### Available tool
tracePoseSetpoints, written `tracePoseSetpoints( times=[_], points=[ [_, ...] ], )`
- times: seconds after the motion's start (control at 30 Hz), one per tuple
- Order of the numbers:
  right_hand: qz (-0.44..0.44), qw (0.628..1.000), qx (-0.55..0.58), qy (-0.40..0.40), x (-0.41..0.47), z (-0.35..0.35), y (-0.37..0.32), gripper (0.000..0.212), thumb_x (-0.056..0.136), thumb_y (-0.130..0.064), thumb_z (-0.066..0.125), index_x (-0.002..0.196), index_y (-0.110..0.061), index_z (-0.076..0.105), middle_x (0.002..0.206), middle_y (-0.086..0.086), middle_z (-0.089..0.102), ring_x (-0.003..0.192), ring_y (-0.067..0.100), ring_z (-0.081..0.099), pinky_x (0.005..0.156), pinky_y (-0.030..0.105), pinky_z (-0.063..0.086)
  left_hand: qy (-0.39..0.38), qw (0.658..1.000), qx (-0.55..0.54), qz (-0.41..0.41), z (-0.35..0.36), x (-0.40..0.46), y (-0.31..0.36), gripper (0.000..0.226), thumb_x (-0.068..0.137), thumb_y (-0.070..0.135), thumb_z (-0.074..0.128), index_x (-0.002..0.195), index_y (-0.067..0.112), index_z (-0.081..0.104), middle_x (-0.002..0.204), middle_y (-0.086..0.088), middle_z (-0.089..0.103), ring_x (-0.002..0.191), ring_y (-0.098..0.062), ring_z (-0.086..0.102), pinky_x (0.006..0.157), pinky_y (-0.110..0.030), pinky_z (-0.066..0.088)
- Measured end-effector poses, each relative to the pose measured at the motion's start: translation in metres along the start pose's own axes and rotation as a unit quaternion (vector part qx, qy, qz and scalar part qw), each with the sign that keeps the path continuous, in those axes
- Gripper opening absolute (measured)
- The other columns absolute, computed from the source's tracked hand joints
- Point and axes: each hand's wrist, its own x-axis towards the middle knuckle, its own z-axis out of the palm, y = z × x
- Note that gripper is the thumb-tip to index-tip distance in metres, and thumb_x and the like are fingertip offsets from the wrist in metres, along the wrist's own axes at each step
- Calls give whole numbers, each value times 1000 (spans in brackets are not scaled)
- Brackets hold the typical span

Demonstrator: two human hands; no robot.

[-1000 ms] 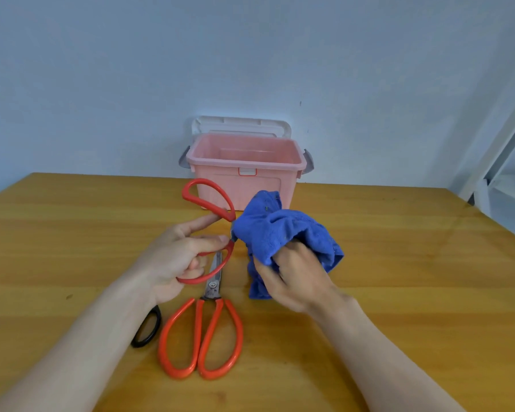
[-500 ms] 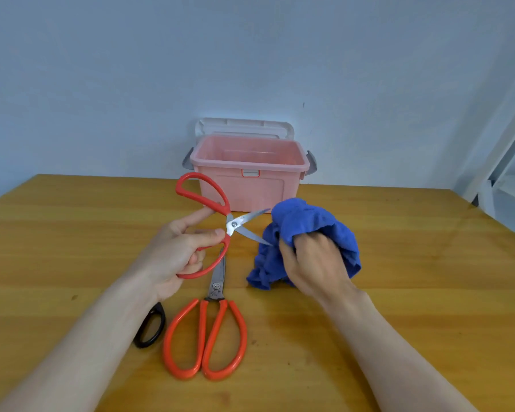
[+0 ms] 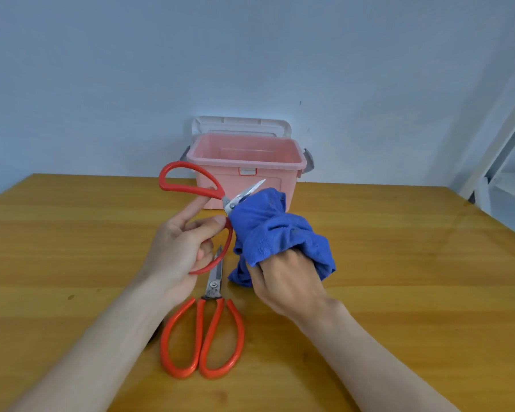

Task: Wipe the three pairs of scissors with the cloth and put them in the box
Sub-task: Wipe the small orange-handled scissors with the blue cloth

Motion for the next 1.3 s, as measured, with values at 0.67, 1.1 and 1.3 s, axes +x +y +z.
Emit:
tracePoseSetpoints(
  times=[0.67,1.1,1.3],
  points=[
    [465,270,841,56,8,-17,37,11,89,-11,48,90,-7,58,85,7,59,89,21,60,105,30,39,-36,998,-34,-40,-8,9,-8,58,83,-2,60,136,19,53,60,5,41,33,-1,27,28,-13,18],
    [499,304,811,34,11,-19,34,28,96,-20,45,96,-3,68,107,14,66,115,30,58,116,41,31,-119,985,8,-128,-14,7,-12,46,74,-1,62,113,24,60,49,6,50,31,0,26,33,-14,11],
    [472,284,822,143,5,-21,62,9,88,-14,53,79,-16,52,92,3,56,112,20,50,113,34,29,-61,996,-9,-56,-24,19,-10,51,70,2,66,116,22,60,77,-2,64,34,-2,28,32,-14,17]
  ],
)
